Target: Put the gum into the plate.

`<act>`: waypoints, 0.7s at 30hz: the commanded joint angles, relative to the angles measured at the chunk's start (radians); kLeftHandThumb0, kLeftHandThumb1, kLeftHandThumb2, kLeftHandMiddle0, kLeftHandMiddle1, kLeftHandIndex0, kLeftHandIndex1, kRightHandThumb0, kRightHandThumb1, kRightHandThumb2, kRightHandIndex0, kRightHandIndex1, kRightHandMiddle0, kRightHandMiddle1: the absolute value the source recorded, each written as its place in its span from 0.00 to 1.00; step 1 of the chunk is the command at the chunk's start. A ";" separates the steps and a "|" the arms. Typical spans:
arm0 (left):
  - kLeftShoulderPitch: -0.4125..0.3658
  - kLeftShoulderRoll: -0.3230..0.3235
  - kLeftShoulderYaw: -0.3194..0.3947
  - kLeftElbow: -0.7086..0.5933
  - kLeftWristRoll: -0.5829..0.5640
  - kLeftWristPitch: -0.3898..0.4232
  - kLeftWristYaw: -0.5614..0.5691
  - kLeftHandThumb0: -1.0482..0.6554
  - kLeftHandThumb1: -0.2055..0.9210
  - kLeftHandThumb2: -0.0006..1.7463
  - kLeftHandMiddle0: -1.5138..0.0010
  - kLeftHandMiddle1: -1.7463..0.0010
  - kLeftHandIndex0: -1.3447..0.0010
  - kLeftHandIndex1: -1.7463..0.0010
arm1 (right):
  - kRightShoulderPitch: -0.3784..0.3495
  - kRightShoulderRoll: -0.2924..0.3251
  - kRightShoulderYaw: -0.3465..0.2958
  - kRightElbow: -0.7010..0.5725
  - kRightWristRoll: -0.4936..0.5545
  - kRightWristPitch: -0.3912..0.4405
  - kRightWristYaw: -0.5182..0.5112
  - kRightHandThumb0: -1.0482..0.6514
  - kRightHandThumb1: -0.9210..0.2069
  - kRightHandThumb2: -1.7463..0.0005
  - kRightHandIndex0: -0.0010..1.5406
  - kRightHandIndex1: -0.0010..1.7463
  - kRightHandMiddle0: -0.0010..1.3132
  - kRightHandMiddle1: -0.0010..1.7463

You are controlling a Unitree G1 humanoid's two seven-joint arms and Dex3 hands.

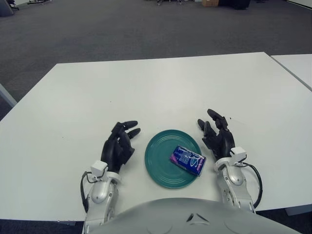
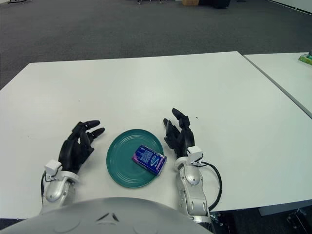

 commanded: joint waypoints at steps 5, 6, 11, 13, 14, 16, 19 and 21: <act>-0.029 0.018 0.012 0.097 -0.087 -0.031 -0.070 0.12 1.00 0.49 0.69 0.59 0.78 0.35 | 0.024 -0.012 0.002 0.015 -0.013 0.044 0.002 0.22 0.00 0.57 0.34 0.01 0.00 0.40; -0.030 0.019 0.012 0.099 -0.092 -0.032 -0.072 0.12 1.00 0.49 0.69 0.59 0.78 0.35 | 0.025 -0.013 0.002 0.013 -0.013 0.046 0.003 0.22 0.00 0.57 0.34 0.01 0.00 0.40; -0.034 0.015 0.001 0.115 -0.068 -0.048 -0.057 0.12 1.00 0.49 0.69 0.61 0.77 0.36 | 0.040 -0.011 0.006 -0.007 -0.019 0.053 -0.001 0.23 0.00 0.56 0.33 0.01 0.00 0.40; -0.031 0.010 -0.008 0.115 -0.057 -0.053 -0.049 0.12 1.00 0.49 0.69 0.62 0.77 0.36 | 0.044 -0.011 0.007 -0.013 -0.022 0.058 -0.002 0.23 0.00 0.56 0.33 0.01 0.00 0.40; -0.026 0.005 -0.016 0.111 -0.047 -0.055 -0.043 0.12 1.00 0.49 0.69 0.62 0.77 0.36 | 0.047 -0.011 0.010 -0.018 -0.027 0.062 -0.005 0.23 0.00 0.56 0.33 0.00 0.00 0.40; -0.020 -0.001 -0.025 0.105 -0.036 -0.059 -0.035 0.13 1.00 0.49 0.68 0.62 0.77 0.37 | 0.051 -0.012 0.013 -0.026 -0.034 0.070 -0.008 0.23 0.00 0.56 0.33 0.00 0.00 0.39; -0.016 -0.004 -0.029 0.101 -0.031 -0.060 -0.028 0.13 1.00 0.49 0.68 0.62 0.77 0.37 | 0.055 -0.012 0.013 -0.036 -0.037 0.081 -0.011 0.23 0.00 0.56 0.33 0.01 0.00 0.38; -0.012 -0.008 -0.033 0.099 -0.024 -0.063 -0.023 0.13 1.00 0.49 0.68 0.62 0.76 0.37 | 0.060 -0.011 0.013 -0.043 -0.035 0.087 -0.012 0.23 0.00 0.56 0.34 0.01 0.00 0.38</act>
